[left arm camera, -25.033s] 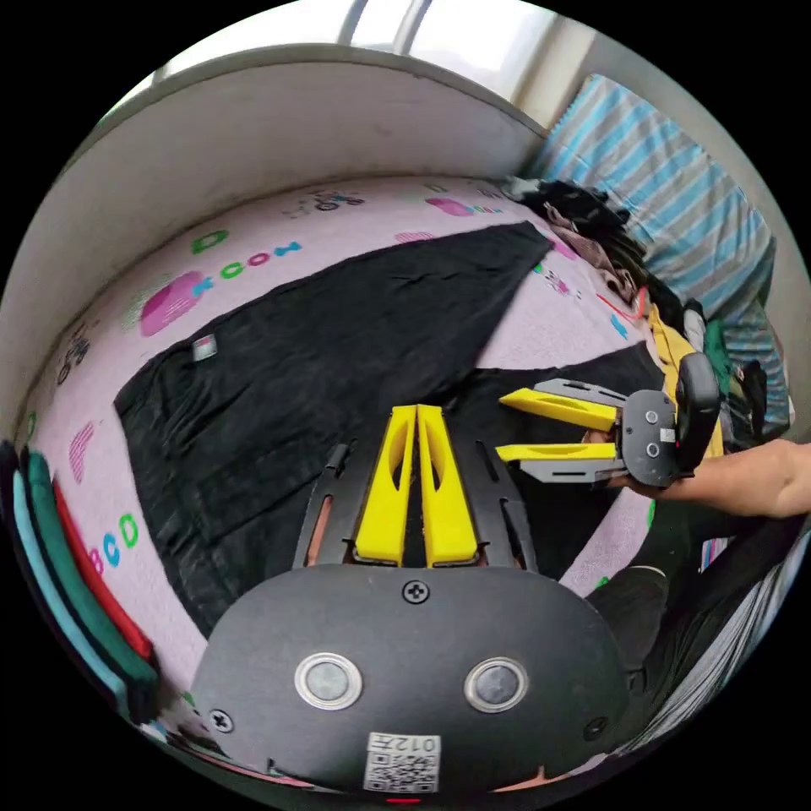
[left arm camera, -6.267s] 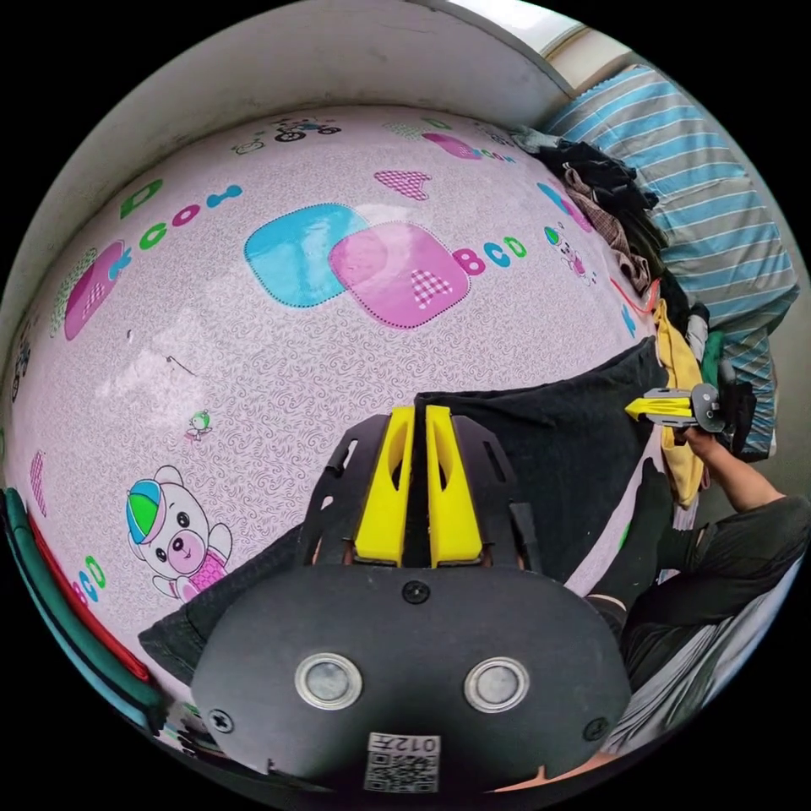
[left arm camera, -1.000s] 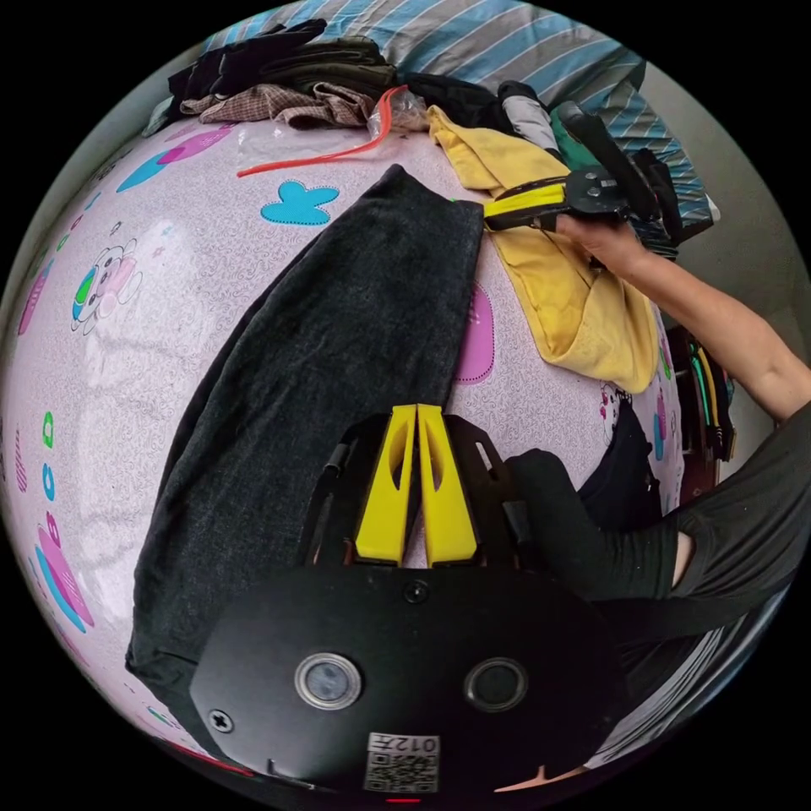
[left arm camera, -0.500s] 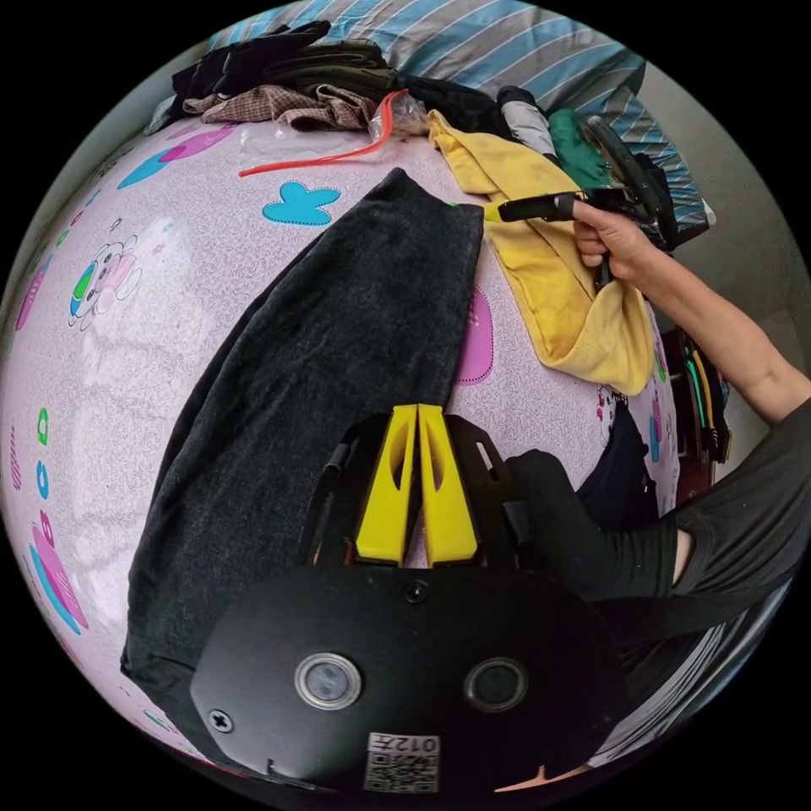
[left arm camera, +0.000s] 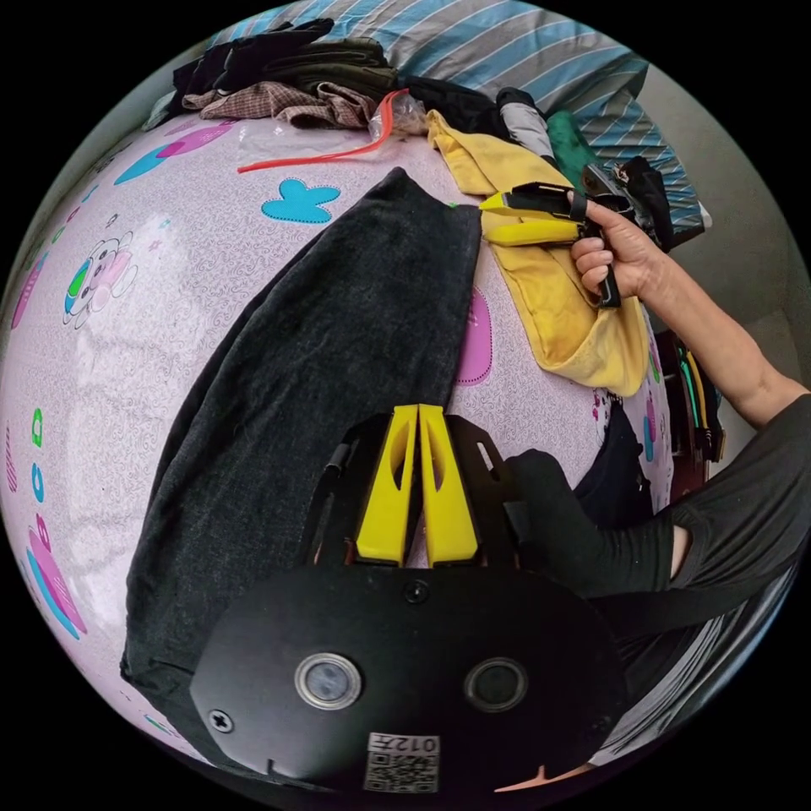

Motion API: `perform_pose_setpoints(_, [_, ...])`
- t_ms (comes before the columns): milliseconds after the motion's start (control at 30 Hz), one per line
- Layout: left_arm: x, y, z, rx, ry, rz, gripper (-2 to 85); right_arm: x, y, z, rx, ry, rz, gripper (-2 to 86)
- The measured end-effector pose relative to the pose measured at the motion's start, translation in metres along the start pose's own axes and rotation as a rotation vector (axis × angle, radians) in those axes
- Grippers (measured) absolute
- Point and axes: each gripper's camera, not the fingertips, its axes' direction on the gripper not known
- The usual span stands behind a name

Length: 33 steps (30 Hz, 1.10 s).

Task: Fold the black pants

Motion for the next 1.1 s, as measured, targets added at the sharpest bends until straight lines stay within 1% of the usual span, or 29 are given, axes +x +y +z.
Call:
perform_pose_setpoints(167, [-0.006, -0.01, 0.018, 0.007, 0.011, -0.009, 0.1, 0.019, -0.013, -0.023, 0.026, -0.03, 0.031, 12.0])
perform_pose_setpoints(333, [-0.008, -0.025, 0.037, 0.006, 0.013, -0.007, 0.1, 0.031, -0.029, -0.029, 0.011, -0.011, 0.023, 8.9])
perform_pose_setpoints(467, [-0.008, -0.035, 0.05, 0.003, 0.016, -0.014, 0.2, 0.04, -0.04, -0.033, 0.011, -0.018, -0.012, 6.4])
perform_pose_setpoints(567, [-0.007, -0.051, 0.059, -0.032, 0.023, 0.0, 0.6, 0.046, -0.045, -0.038, 0.015, -0.025, -0.056, 5.2])
perform_pose_setpoints(667, [-0.005, -0.082, 0.051, 0.028, -0.04, 0.021, 1.3, 0.049, -0.047, -0.042, 0.026, -0.026, -0.085, 4.6])
perform_pose_setpoints(733, [-0.006, -0.123, 0.039, 0.096, -0.051, 0.038, 2.2, 0.051, -0.049, -0.044, 0.023, -0.033, -0.098, 4.4])
perform_pose_setpoints(800, [-0.004, -0.161, 0.038, 0.105, -0.074, 0.068, 3.3, 0.056, -0.053, -0.045, 0.014, -0.058, -0.094, 4.1])
perform_pose_setpoints(867, [0.001, -0.201, 0.046, 0.08, -0.106, 0.099, 4.4, 0.061, -0.056, -0.047, 0.002, -0.077, -0.105, 3.5])
perform_pose_setpoints(933, [0.009, -0.249, 0.067, 0.012, -0.134, 0.155, 6.0, 0.063, -0.058, -0.047, -0.006, -0.076, -0.128, 3.1])
perform_pose_setpoints(1033, [0.017, -0.295, 0.091, -0.023, -0.174, 0.191, 8.0, 0.068, -0.062, -0.046, -0.013, -0.098, -0.148, 2.4])
perform_pose_setpoints(1100, [0.02, -0.317, 0.102, -0.034, -0.153, 0.206, 9.1, 0.07, -0.064, -0.045, -0.015, -0.107, -0.159, 2.1])
